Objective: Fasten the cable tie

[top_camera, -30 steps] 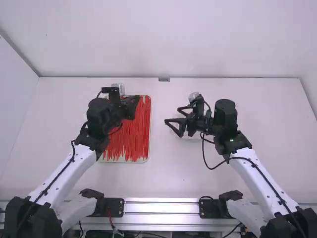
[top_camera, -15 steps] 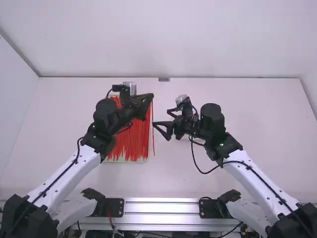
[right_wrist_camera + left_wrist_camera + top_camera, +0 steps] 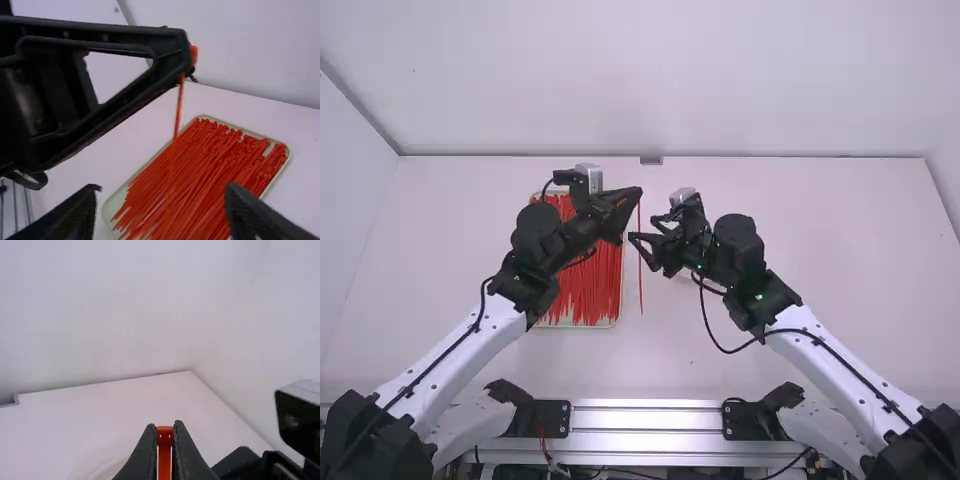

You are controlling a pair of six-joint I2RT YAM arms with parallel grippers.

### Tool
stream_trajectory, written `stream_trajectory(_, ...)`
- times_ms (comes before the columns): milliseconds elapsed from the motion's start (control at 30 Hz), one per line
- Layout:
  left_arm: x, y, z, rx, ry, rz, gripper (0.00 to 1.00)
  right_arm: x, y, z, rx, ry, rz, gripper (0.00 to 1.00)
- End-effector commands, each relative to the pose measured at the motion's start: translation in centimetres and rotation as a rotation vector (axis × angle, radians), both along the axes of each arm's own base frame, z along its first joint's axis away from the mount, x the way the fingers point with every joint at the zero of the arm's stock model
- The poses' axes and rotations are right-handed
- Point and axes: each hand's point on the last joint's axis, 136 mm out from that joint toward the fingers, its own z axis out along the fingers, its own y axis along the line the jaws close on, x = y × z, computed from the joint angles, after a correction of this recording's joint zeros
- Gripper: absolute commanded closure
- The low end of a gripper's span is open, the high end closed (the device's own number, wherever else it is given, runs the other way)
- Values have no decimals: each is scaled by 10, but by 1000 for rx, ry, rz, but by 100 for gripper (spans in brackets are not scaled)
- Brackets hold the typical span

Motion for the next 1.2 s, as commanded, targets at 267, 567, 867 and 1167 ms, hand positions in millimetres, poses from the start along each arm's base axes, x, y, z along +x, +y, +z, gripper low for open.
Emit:
stream_trajectory(267, -12, -8, 27, -49, -55, -62, 98, 7, 0, 18, 21, -36, -23, 56)
stream_trajectory(567, -14, -11, 27, -62, -43, -72, 98, 7, 0, 19, 22, -40, -23, 79)
stream_trajectory(867, -14, -11, 27, -75, -32, -72, 98, 7, 0, 19, 22, -40, -23, 100)
stream_trajectory(1167, -12, -9, 24, -43, -48, -62, 65, 11, -7, 21, 18, -63, -7, 100)
